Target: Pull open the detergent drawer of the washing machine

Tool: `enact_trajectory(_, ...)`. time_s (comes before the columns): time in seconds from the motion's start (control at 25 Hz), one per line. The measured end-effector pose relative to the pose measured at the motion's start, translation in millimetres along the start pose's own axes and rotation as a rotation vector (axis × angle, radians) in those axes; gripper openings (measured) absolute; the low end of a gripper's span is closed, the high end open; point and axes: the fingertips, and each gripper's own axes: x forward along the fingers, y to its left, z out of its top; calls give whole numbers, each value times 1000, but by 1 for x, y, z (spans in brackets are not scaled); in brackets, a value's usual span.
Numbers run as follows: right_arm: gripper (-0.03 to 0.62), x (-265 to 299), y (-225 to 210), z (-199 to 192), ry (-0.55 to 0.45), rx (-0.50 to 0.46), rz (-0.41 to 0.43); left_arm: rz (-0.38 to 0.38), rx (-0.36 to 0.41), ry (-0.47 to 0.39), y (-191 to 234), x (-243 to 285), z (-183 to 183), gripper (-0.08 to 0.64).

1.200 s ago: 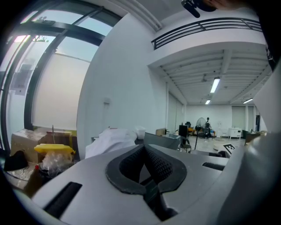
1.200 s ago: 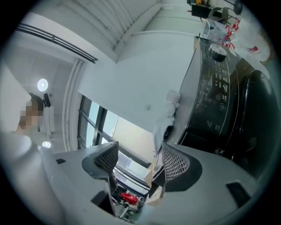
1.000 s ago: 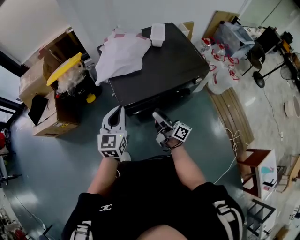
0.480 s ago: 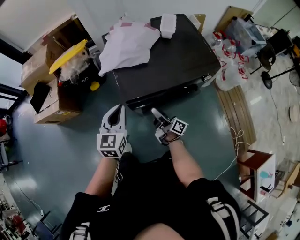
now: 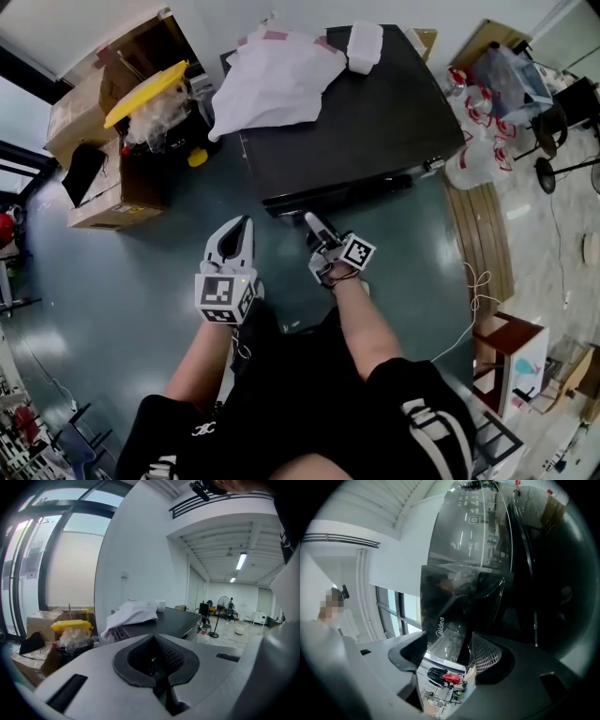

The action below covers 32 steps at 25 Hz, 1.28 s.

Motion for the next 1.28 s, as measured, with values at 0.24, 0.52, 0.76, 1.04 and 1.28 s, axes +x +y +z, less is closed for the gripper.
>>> enact_trajectory(0.24, 236, 13, -8, 3, -19, -17, 32, 8, -17, 2, 3, 0, -16, 3)
enact_trajectory(0.52, 216, 19, -5, 7, -65, 58, 131, 1, -29, 12, 3, -2, -32, 3)
enact_trajectory(0.76, 199, 16, -6, 7, -143, 107, 164, 14, -70, 28, 15, -8, -43, 3)
enact_trajectory(1.04, 192, 17, -9, 6, -175, 107, 156, -15, -92, 5, 29, -17, -52, 3)
enact_trajectory(1.28, 193, 14, -8, 0, -266, 95, 121, -124, -67, -1, 46, -39, -46, 3)
